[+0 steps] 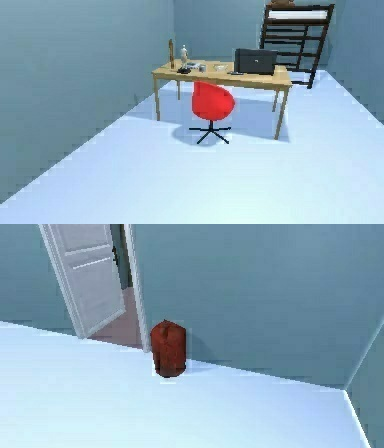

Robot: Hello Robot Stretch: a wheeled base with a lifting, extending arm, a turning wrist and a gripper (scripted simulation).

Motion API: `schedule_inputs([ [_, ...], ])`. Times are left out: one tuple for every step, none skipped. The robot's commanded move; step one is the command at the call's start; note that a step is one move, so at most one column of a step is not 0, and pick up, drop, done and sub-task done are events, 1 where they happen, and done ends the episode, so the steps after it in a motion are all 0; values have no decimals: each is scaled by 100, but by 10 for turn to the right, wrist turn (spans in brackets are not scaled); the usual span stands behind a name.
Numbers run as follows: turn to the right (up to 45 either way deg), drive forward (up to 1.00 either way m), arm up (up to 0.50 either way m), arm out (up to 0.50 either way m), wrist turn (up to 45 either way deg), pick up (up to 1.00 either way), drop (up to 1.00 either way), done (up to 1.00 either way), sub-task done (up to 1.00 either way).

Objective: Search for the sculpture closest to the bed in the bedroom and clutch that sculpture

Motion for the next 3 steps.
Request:
schedule_inputs([
  [180, 0, 0, 0, 0, 0, 0, 0, 0],
  [0, 100, 0, 0, 0, 0, 0, 0, 0],
  [0, 80, 0, 0, 0, 0, 0, 0, 0],
])
